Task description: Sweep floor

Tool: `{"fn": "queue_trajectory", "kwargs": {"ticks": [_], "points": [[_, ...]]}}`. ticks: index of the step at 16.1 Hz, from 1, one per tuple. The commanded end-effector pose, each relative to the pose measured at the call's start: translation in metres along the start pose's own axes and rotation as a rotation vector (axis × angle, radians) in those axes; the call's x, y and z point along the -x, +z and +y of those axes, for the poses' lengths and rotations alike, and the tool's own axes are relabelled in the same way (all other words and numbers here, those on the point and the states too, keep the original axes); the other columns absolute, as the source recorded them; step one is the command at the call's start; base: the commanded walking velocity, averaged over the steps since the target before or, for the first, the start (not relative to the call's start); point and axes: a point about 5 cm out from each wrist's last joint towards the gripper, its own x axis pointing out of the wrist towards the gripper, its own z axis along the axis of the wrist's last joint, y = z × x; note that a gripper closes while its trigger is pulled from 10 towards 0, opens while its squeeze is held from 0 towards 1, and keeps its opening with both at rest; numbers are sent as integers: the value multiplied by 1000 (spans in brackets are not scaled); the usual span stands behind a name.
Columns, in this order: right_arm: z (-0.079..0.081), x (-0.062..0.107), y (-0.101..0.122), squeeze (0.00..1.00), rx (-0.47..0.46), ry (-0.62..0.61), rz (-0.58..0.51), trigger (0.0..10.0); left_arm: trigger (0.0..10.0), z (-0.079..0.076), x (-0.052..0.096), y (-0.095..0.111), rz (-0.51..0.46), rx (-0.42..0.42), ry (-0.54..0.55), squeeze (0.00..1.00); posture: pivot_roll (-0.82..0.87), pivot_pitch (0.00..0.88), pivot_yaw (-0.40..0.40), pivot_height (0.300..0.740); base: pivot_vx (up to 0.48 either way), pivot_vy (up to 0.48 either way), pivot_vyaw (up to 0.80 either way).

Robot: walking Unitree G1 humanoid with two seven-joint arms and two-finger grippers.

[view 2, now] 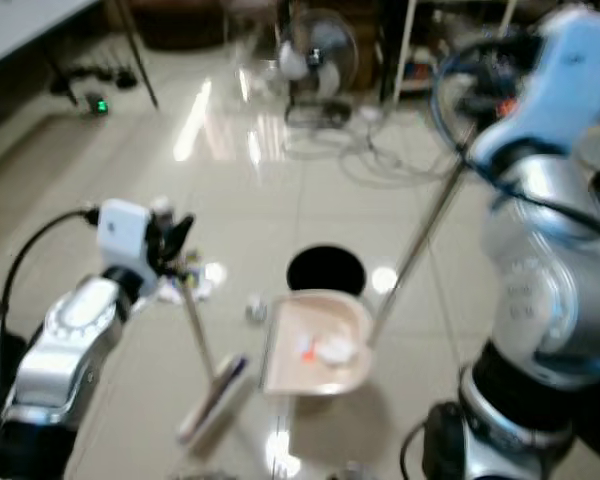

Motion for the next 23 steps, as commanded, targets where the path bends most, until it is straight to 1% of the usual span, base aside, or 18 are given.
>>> {"fn": "queue_trajectory", "kwargs": {"ticks": [1, 6, 10, 12, 15, 20, 23], "points": [[9, 2, 6, 0, -15, 42, -32, 10000, 10000, 10, 1, 6, -22, -31, 26, 0, -75, 78, 68, 740, 379, 0, 0], [5, 1, 9, 0, -13, 25, -48, 10000, 10000, 14, -1, 6, -24, -37, 50, 0, -71, 75, 69, 740, 383, 0, 0], [7, 1, 7, 0, -16, 33, -54, 10000, 10000, 19, 2, 5, -19, -39, 65, 0, -64, 71, 63, 740, 386, 0, 0], [7, 1, 6, 0, -41, 22, -55, 10000, 10000, 20, 2, 4, -17, -30, 77, 0, -65, 66, 60, 740, 399, 0, 0], [6, -1, 2, 0, -36, 8, -52, 10000, 10000, 19, 2, 4, -21, -31, 81, 0, -58, 66, 55, 740, 400, 0, 0], [6, -3, 3, 0, -45, 7, -73, 10000, 10000, 25, 3, 6, -26, -39, 104, 0, -51, 62, 57, 740, 405, 0, 0], [-1, -1, -1, 0, -58, -23, -63, 10000, 10000, 27, 0, 9, -34, -45, 104, 0, -47, 56, 53, 740, 406, 0, 0]]}}
